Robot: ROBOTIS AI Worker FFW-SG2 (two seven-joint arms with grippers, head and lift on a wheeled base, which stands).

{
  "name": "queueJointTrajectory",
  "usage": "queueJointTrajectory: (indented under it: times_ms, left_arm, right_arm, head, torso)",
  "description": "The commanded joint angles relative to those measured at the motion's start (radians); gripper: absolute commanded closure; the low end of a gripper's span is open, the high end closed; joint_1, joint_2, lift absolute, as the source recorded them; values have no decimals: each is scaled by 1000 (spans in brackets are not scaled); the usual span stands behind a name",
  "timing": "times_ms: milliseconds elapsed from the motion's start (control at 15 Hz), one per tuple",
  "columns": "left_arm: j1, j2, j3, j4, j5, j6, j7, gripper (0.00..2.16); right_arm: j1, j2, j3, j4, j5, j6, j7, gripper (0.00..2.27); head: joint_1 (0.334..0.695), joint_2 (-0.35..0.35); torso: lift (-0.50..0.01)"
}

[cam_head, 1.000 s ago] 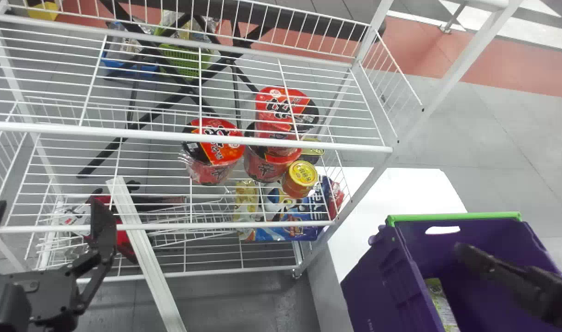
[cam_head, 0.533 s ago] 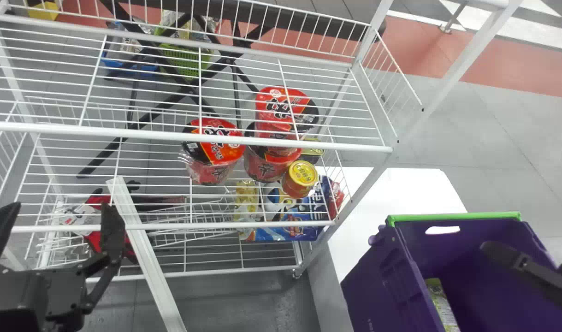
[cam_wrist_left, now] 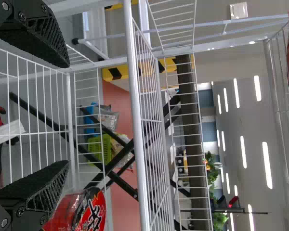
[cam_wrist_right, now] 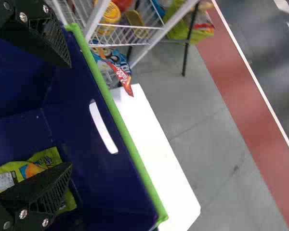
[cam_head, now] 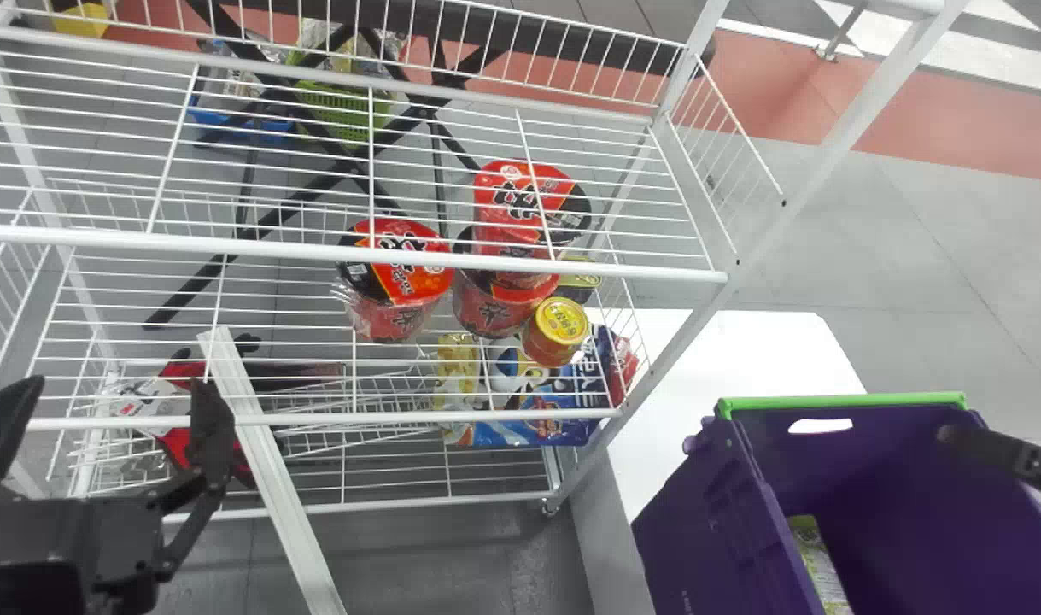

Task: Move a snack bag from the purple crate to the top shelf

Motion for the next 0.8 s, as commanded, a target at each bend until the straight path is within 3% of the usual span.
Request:
queueJointTrajectory:
  times_ms: [0, 200, 400, 600, 733]
  left_arm:
    - [-8, 5, -9, 4, 0, 24, -1, 103]
    - [-11, 5, -7, 2, 1, 24, -1, 103]
    - [-27, 5, -9, 5, 8, 34, -3, 103]
    - [-51, -3, -9, 22, 12, 67, -4, 103]
    - [-76, -8, -27, 35, 14, 138, -3, 103]
  right_arm:
    - [3, -6, 53, 20, 103, -159, 10, 73]
    - [3, -40, 110, 97, 156, -241, 10, 33]
    - [4, -45, 165, 195, 202, -349, 10, 29]
    - [-30, -98, 242, 364, 215, -315, 10, 26]
    - [-48, -107, 280, 422, 238, -312, 10, 26]
  head:
    - [695, -350]
    - [695, -350]
    - [695, -350]
    - [695, -350]
    - [695, -350]
  torso:
    - [-455]
    - [-455]
    - [-455]
    - [-455]
    - [-455]
